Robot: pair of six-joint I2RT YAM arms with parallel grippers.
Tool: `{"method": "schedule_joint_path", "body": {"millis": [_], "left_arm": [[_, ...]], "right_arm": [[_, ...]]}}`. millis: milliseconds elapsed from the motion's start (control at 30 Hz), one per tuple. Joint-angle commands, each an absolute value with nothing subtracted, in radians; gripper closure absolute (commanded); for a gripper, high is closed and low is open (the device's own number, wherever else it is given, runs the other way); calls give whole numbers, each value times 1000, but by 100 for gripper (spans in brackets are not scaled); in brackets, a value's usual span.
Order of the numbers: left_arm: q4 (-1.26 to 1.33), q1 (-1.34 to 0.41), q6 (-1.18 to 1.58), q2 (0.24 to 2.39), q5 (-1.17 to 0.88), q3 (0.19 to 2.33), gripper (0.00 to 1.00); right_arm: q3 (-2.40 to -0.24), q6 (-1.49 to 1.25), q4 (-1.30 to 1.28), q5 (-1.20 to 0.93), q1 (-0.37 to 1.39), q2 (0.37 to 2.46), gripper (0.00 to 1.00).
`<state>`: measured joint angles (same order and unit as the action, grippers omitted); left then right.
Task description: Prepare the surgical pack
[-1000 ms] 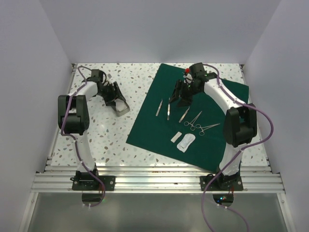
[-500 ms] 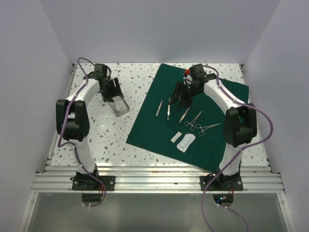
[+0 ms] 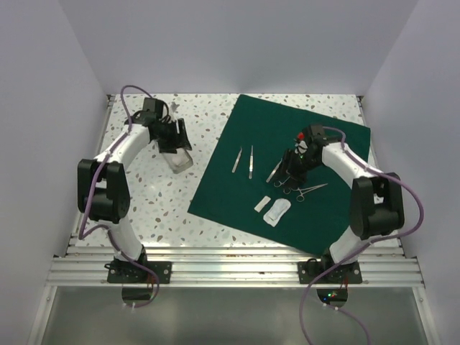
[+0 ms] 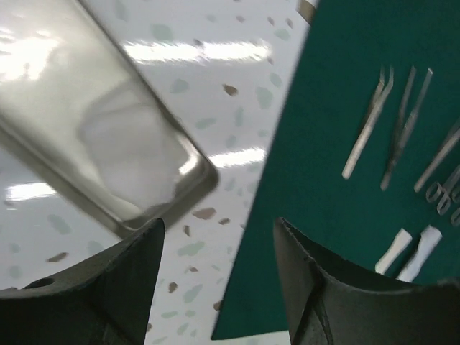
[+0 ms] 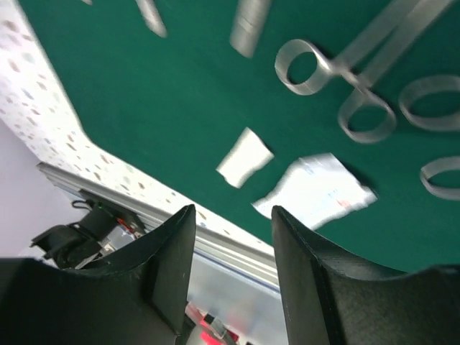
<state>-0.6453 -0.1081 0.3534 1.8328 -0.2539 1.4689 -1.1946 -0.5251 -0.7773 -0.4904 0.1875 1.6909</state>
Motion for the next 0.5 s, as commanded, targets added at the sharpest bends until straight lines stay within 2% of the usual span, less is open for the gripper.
{"method": "schedule_joint_path", "body": {"millis": [0,167,467], "left_arm": [[-516,-172,282,1735,-503,1361,34],[-440,-212,305,1704,-687,1279,32],[-399,-236,331,1661,-744,1223,31]], "right_arm": [[-1066,-520,-746,-465,166,1562,50],[-855,-572,-669,-486,164,1467,54],[-672,-650,-532,-505,152,1422,60]]}}
